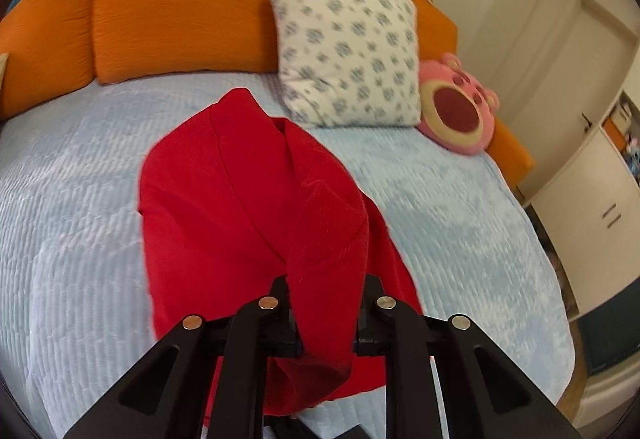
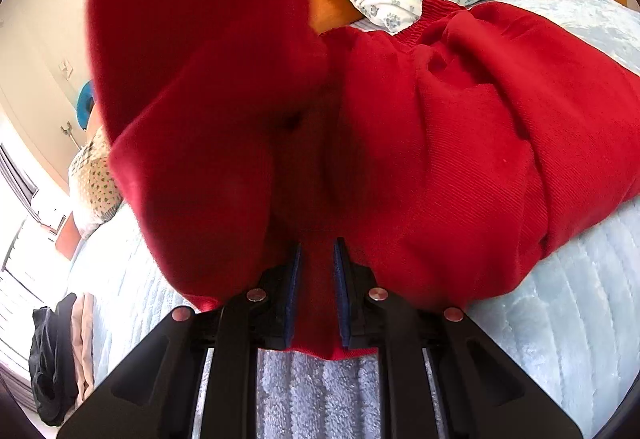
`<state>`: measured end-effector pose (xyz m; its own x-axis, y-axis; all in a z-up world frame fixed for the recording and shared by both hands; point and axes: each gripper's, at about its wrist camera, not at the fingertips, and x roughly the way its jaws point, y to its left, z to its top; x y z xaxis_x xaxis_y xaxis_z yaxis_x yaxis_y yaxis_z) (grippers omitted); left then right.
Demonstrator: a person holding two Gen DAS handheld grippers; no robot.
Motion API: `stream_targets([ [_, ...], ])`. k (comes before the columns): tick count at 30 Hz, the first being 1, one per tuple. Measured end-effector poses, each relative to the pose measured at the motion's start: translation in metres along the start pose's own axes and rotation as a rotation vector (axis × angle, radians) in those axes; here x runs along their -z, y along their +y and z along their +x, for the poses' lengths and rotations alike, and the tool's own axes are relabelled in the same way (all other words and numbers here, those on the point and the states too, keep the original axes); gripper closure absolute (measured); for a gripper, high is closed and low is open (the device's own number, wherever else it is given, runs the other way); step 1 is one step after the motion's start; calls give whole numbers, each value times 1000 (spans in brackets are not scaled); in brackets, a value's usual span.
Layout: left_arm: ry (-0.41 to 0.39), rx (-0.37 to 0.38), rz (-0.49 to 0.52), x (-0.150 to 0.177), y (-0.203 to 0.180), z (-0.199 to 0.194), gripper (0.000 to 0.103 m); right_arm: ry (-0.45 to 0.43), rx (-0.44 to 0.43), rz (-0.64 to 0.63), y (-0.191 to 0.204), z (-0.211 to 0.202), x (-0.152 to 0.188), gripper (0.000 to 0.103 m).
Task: Fold large clothes
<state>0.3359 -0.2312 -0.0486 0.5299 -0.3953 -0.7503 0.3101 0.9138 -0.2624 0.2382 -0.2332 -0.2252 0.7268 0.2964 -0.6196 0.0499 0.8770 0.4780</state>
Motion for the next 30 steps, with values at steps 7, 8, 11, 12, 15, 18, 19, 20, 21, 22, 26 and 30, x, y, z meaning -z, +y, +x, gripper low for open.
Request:
stream_targets([
  [7,130,-53,228,32,-75,43,86,-6,-17,20,-7,-3,-1,88],
  [8,161,-65,265,39,-85,52,86,-8,-14,19,-8,-4,-1,88],
  [11,268,-107,403,69,-117,84,86,-11,-18,29,-11,-7,1,88],
  [12,287,-119,431,77,-123,91,86,-11,-21,32,-13,-7,1,88],
  [15,335,-179,531,105,-139,113,86,-15,-23,36,-15,-8,1,88],
  [18,357,-231,582,122,-144,129,86,-16,-16,30,-15,-7,1,88],
  [19,359,-252,606,127,-147,134,86,-17,-13,28,-17,-8,2,88],
  [20,360,-275,631,132,-150,138,86,-18,-12,30,-18,-8,3,88],
  [21,360,-307,664,139,-154,144,86,-18,-12,31,-20,-9,3,88],
  [22,364,-340,693,145,-156,150,85,-18,-12,33,-21,-9,3,88],
  [26,362,-461,787,162,-169,164,83,-19,-10,35,-22,-12,4,88],
  [30,351,-401,755,152,-187,134,24,-11,8,8,-22,-17,1,87],
])
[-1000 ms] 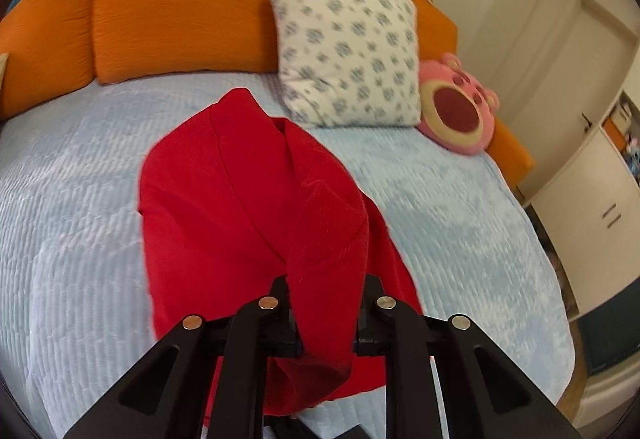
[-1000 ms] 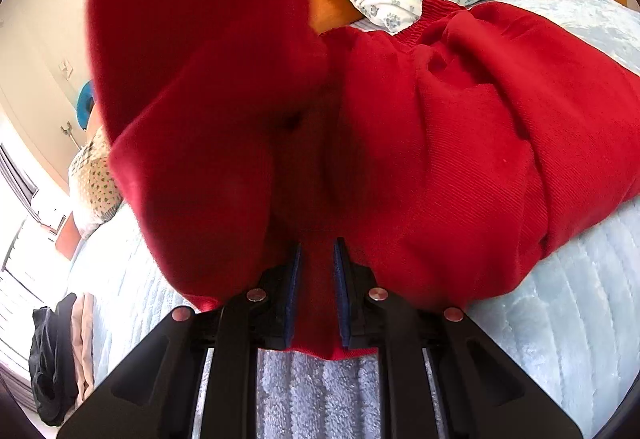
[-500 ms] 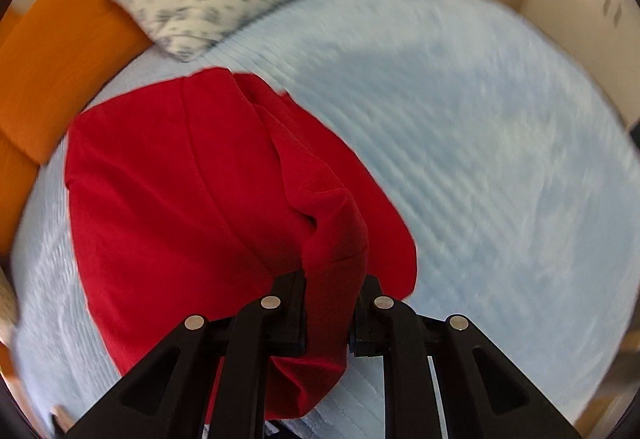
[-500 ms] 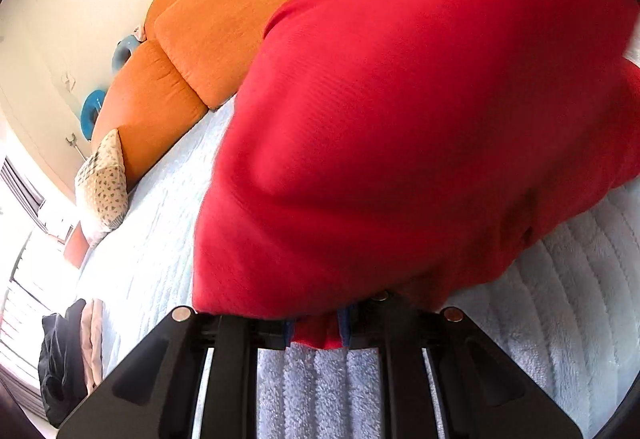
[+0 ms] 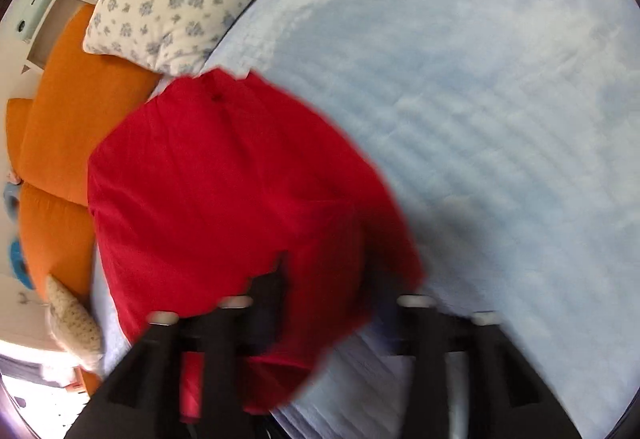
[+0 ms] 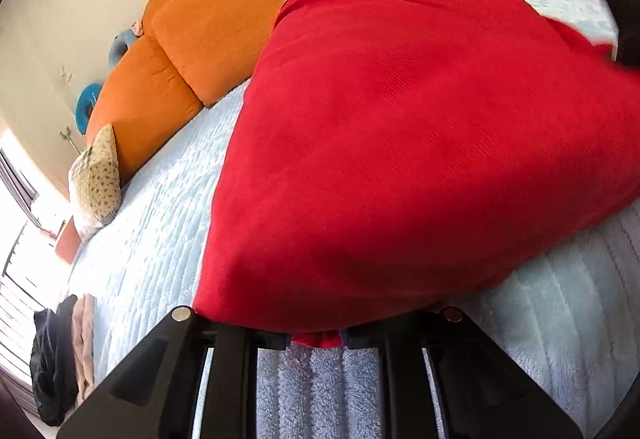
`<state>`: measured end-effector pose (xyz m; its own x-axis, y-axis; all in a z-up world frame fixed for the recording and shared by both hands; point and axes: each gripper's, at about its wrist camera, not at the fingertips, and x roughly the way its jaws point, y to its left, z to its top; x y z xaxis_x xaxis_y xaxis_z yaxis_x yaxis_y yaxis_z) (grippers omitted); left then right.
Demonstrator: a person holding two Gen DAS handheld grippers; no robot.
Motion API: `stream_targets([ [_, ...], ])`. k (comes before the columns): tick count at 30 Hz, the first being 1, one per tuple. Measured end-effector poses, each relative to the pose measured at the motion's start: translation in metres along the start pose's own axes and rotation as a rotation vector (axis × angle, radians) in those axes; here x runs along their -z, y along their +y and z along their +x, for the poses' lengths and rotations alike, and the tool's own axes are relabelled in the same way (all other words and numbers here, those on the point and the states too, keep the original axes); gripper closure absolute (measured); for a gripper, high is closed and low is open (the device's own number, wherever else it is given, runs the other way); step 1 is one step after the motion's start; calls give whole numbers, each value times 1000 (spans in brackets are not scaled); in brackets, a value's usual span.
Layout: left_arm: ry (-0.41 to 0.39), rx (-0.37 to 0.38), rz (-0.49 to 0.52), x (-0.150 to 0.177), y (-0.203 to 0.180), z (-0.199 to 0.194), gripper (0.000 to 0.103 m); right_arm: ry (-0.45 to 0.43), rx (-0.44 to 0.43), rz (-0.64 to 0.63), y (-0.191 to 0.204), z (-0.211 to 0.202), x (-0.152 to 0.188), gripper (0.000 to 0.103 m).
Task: Fold large clothes
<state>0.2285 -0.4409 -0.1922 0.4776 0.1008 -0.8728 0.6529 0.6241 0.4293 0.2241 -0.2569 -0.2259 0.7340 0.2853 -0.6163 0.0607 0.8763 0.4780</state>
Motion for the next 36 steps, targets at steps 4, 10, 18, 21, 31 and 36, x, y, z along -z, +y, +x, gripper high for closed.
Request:
stream_targets([
  [4,-136,223,-67,8,28,-69,18,4,7,-11,6,1,0,87],
  [10,-291,240,-284,45,152,-123,13,6,23,-25,13,3,0,87],
  [18,-58,155,-686,132,296,12,18,13,42,-53,31,10,0,86],
  [21,3,223,-687,135,284,53,23,22,48,-69,40,12,-2,86],
  [31,-41,226,-693,126,266,48,33,163,80,-344,35,-74,-35,15],
  [36,-63,257,-738,133,269,54,33,49,138,-306,-12,-134,-125,14],
])
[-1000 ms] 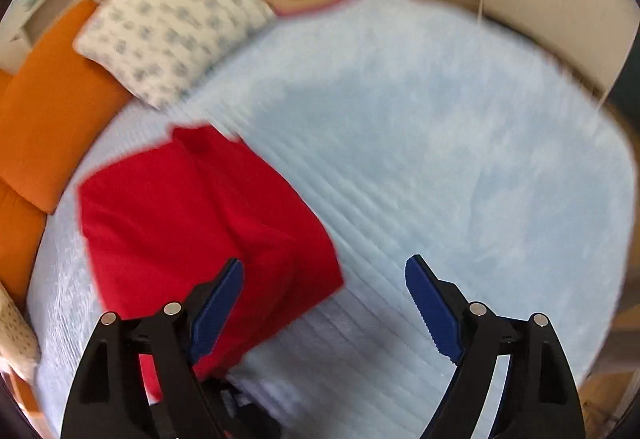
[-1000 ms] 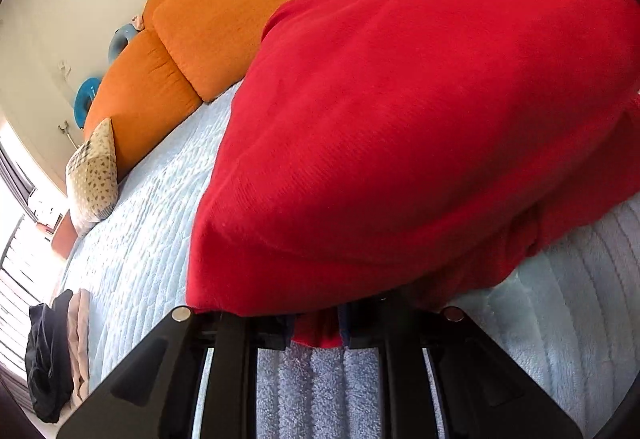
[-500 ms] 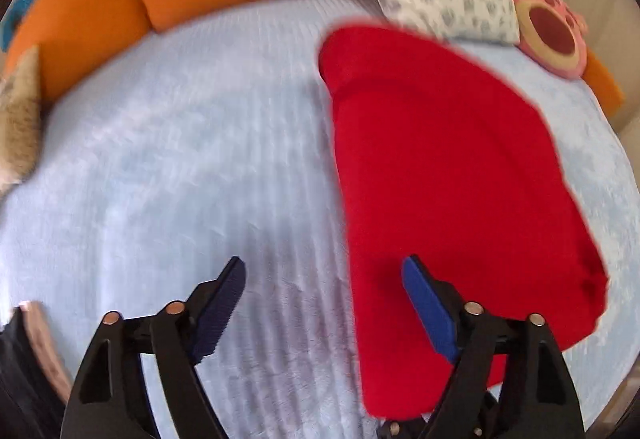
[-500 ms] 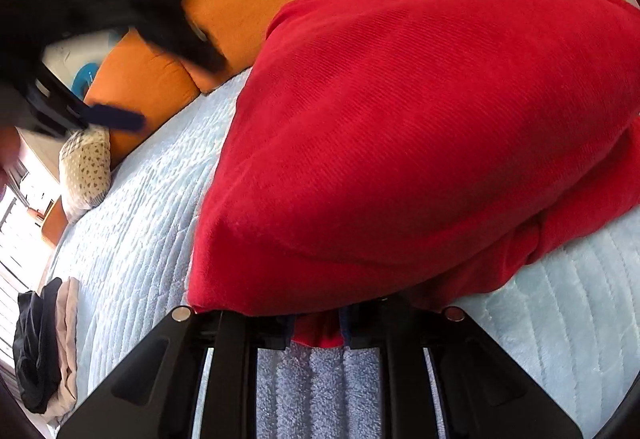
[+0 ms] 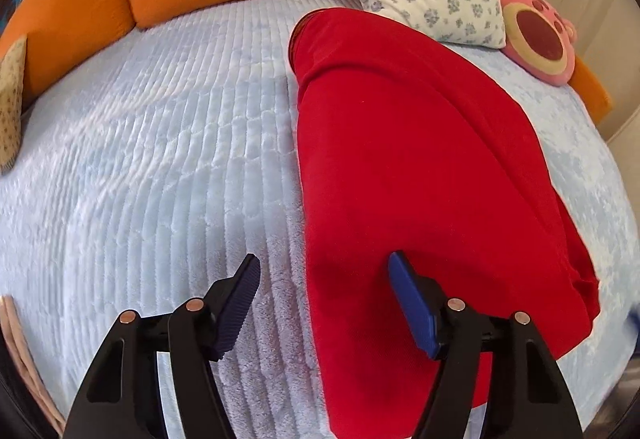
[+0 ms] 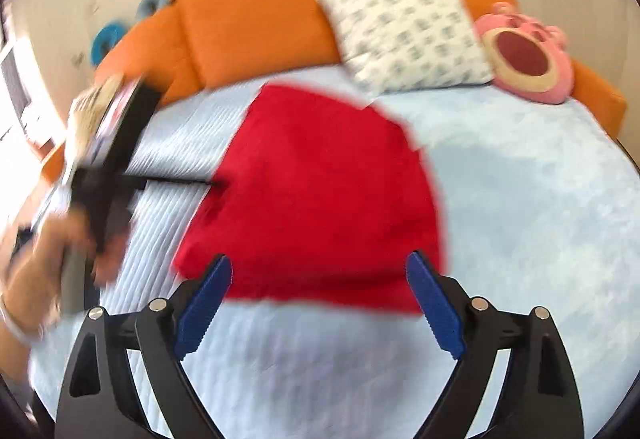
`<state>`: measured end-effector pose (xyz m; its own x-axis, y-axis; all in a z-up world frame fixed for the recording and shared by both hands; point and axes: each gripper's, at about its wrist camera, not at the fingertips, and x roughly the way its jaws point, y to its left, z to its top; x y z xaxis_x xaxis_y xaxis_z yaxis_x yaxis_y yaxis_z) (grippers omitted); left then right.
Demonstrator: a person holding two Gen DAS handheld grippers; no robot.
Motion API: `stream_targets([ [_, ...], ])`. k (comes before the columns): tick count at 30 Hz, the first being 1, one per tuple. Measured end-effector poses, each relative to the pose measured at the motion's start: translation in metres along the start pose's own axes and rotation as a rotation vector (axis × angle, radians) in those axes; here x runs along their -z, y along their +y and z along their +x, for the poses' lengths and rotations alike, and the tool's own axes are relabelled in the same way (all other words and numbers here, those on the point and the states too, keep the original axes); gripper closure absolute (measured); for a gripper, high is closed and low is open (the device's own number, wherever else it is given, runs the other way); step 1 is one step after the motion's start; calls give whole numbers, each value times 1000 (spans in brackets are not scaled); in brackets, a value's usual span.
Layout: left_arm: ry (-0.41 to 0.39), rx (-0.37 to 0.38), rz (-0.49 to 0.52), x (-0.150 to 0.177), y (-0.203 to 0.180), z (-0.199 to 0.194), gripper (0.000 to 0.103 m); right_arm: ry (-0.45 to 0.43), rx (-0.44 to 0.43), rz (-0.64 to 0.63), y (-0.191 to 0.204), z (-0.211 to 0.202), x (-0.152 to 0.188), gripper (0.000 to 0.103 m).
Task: Fold large clothes
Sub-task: 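Close the right tool on the folded garment edge and lift it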
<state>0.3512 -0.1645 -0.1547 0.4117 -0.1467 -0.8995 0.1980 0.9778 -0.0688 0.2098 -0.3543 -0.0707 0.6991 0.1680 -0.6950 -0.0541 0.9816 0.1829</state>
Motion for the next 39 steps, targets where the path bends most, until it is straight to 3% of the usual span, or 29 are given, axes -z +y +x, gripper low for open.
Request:
stream_targets([
  [5,-9,19,-35,4,4,0,33,184,11,98,-65,77,-62,15],
  [10,-10,8,-21,3,1,-1,33,337,-50,141,-76,141,-50,18],
  [13,-8,2,-3,2,0,-1,33,334,-142,178,-67,149,-46,54],
  [15,-8,-4,4,2,0,-2,33,312,-113,95,-46,146,-50,86],
  [17,-4,-3,5,0,1,-4,33,289,-50,4,-31,139,-52,98],
  [20,10,69,5,-1,-3,-7,27,196,-73,27,-38,113,-65,99],
  [25,-27,63,112,-1,-34,-20,22,162,-70,65,-67,95,-70,99],
  [30,2,46,185,5,-58,-3,18,218,-10,120,-103,129,-35,98],
  [36,19,86,129,14,-47,22,11,194,106,15,-84,155,-10,93],
  [38,15,85,130,15,-45,22,11,194,164,-25,-78,146,-18,82],
  [39,10,77,139,15,-46,22,11,183,210,-31,-77,135,-24,64],
])
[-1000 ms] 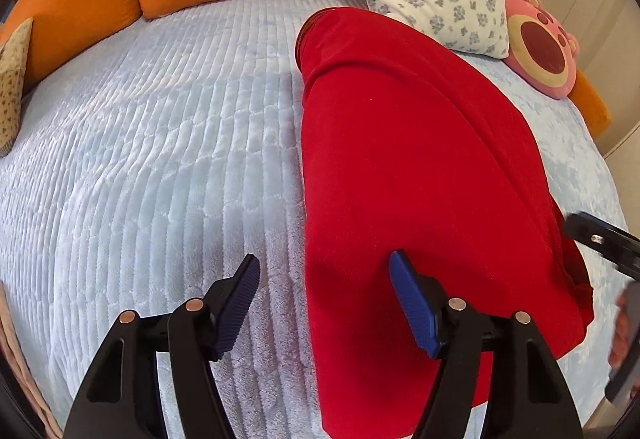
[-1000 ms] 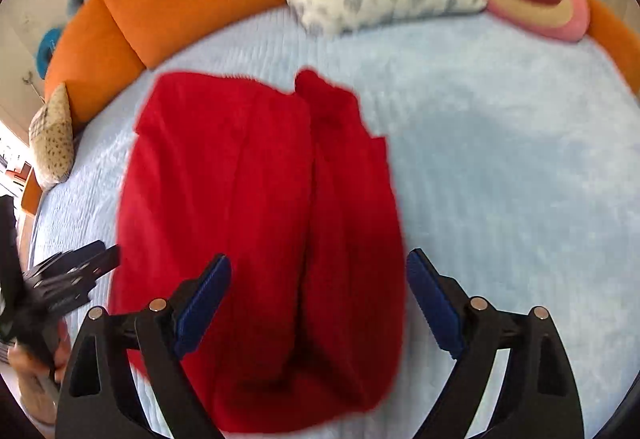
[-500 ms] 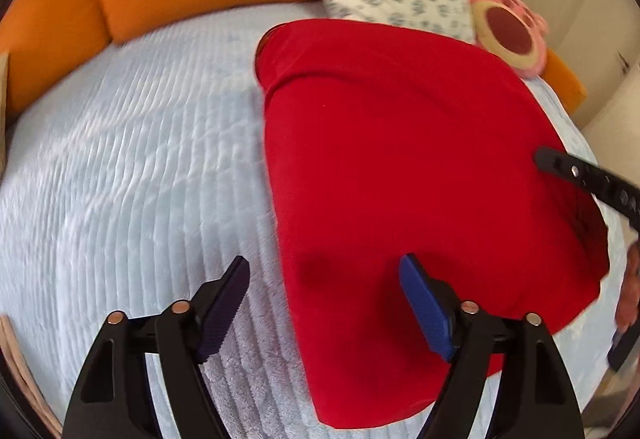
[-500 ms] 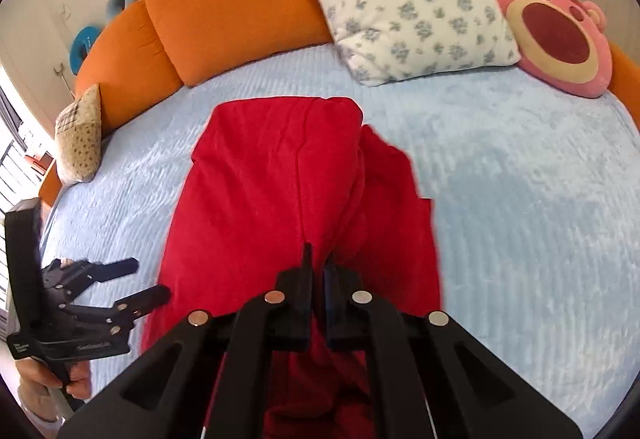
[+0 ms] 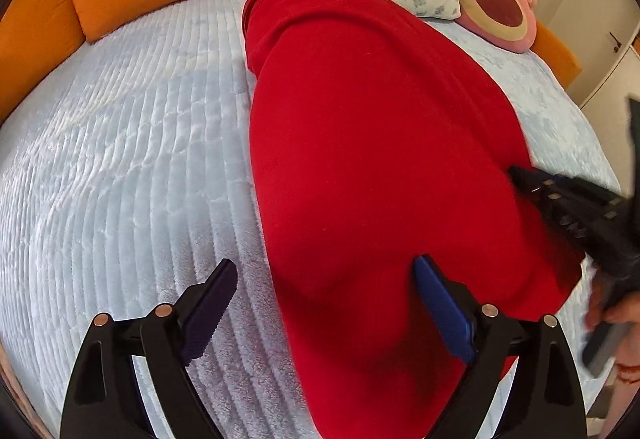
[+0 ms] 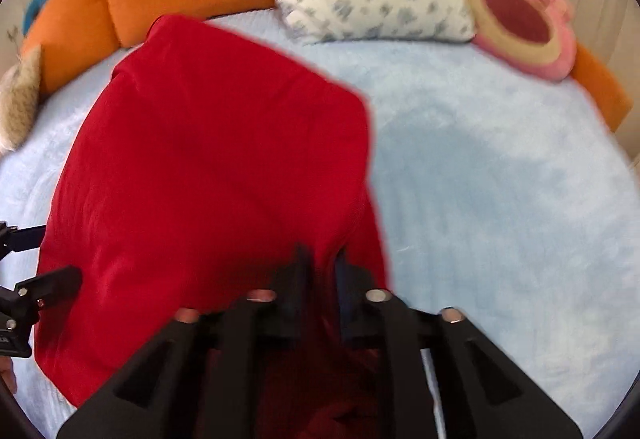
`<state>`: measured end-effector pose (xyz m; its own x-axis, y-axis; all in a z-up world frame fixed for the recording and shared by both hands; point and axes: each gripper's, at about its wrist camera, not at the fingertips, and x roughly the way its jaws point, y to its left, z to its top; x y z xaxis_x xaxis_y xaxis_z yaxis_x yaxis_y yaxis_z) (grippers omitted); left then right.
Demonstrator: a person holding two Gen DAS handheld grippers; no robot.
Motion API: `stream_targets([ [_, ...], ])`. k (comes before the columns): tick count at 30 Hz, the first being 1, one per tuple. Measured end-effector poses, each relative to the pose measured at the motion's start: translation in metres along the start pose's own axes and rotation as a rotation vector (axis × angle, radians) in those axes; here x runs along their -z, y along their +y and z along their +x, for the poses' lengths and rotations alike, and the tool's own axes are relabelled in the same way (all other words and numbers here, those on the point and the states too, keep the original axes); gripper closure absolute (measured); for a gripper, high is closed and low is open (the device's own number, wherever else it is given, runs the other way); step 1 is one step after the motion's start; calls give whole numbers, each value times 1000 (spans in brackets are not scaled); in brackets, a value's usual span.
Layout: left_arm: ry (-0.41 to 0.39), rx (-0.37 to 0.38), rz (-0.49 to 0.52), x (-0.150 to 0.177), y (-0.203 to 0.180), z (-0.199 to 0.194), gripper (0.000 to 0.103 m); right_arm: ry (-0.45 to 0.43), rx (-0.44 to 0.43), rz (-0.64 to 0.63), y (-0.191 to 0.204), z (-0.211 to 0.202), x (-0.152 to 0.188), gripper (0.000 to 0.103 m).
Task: Fold large clothes
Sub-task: 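Close the right tool on the folded garment edge and lift it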
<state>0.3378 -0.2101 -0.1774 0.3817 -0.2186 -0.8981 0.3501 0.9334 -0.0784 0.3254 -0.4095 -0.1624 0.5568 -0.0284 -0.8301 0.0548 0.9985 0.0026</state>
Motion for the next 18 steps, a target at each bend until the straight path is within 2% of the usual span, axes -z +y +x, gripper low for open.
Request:
stream_targets([
  [1,-5,-9,11,0,-1,-1,11,-42,32,11,-4,-16,-3,58],
  [3,-7,-12,16,0,-1,-2,11,-133,33,21,-7,-46,-7,57],
  [4,-7,-8,12,0,-1,-1,11,-161,5,27,-7,-57,-8,57],
  [5,-8,-3,7,-1,-1,-1,11,-186,-93,38,-4,-69,-7,60],
  [6,-15,6,1,1,1,-3,11,-175,-161,42,1,-72,-6,60],
  [7,-17,15,-4,1,2,-4,11,-136,-208,26,10,-68,-5,70],
  [8,-14,35,-15,3,5,-6,11,-107,-207,5,16,-62,-3,81],
  [11,-13,78,-28,8,15,-16,11,38,-171,-38,28,-16,13,83],
  [12,-15,76,-28,8,18,-19,12,52,-171,-43,28,-7,19,83],
  [14,-19,82,-58,9,34,-27,13,29,-147,-57,29,3,29,83],
  [18,1,199,-206,5,73,-23,13,22,-173,-38,23,3,29,83],
])
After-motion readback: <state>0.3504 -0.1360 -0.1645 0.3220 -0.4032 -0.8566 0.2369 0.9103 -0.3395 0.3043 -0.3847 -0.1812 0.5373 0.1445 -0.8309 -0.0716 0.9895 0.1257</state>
